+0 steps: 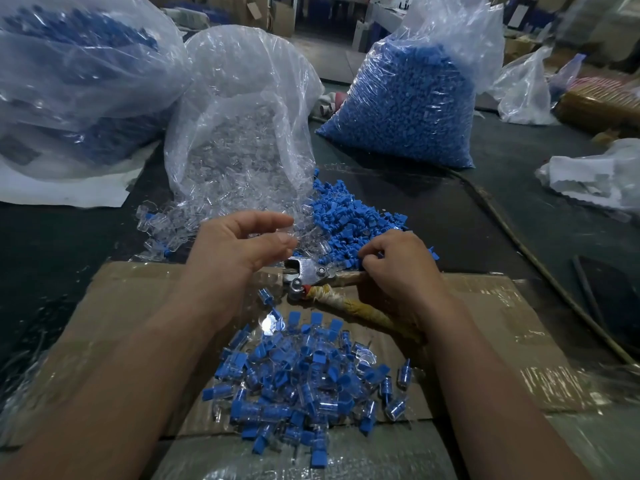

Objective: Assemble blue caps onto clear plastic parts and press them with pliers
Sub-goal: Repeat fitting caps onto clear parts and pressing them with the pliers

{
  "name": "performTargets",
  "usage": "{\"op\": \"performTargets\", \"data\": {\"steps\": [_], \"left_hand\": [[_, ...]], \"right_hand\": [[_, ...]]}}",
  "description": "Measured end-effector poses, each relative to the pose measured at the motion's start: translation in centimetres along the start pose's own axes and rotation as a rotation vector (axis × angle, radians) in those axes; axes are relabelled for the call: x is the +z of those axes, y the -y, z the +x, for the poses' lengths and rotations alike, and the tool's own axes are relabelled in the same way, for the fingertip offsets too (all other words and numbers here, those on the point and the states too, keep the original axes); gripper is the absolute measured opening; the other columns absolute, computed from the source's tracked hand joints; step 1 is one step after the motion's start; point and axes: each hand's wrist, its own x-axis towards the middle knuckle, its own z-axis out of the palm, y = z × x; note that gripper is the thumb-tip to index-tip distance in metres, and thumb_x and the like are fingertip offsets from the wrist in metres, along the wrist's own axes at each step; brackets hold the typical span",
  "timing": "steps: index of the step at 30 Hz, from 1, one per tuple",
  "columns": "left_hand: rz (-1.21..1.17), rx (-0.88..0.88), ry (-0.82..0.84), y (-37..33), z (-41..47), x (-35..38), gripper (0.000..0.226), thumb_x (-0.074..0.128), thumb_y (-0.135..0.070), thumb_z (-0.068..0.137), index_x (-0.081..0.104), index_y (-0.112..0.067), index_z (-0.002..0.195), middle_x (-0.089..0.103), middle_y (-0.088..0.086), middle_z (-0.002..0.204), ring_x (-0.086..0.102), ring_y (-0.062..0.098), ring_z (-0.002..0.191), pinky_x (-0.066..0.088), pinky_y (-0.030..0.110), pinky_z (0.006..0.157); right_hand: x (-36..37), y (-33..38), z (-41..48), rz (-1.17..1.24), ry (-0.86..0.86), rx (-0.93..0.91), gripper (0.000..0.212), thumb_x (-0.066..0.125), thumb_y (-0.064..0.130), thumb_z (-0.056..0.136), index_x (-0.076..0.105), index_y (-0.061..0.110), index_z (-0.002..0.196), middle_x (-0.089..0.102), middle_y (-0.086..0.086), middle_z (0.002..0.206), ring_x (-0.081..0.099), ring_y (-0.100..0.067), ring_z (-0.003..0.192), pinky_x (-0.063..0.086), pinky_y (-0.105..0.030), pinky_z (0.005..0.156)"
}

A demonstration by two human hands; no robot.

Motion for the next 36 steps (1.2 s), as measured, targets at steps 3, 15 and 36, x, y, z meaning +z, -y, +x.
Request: {"op": "performTargets", "data": {"steps": [3, 15, 36], "left_hand": [[-0.001, -0.009, 0.003, 0.1, 0.0, -0.1, 0.025, 0.068, -0.019, 0.057, 0.074, -0.023, 0.081, 0.072, 0.002, 0.086, 0.069, 0.016, 0.081, 0.054, 0.022, 0.062], [-0.005, 0.002, 0.002, -0.1, 0.0, 0.1, 0.019, 0.066, -0.014, 0.059, 0.074, -0.021, 0.075, 0.073, -0.001, 0.082, 0.069, 0.014, 0.077, 0.054, 0.019, 0.068], [-0.014, -0.031, -0.002, -0.6, -0.7, 1.2, 0.013, 0.059, 0.007, 0.075, 0.062, -0.005, 0.078, 0.068, 0.001, 0.065, 0.068, 0.012, 0.064, 0.052, 0.015, 0.057]], "right_hand": [[0.1, 0.1, -0.1, 0.005, -0.009, -0.001, 0.02, 0.054, 0.022, 0.085, 0.072, 0.021, 0.092, 0.06, 0.003, 0.093, 0.045, -0.019, 0.101, 0.043, -0.036, 0.083], [0.6, 0.8, 0.7, 0.047, 0.071, -0.004, 0.022, 0.058, 0.028, 0.087, 0.056, 0.031, 0.066, 0.057, 0.011, 0.079, 0.054, -0.016, 0.092, 0.044, -0.047, 0.09], [-0.7, 2.9, -2.6, 0.873, -0.15, -0.252, 0.027, 0.061, 0.007, 0.085, 0.062, 0.033, 0.079, 0.065, 0.015, 0.072, 0.066, -0.005, 0.07, 0.052, -0.016, 0.066]]}}
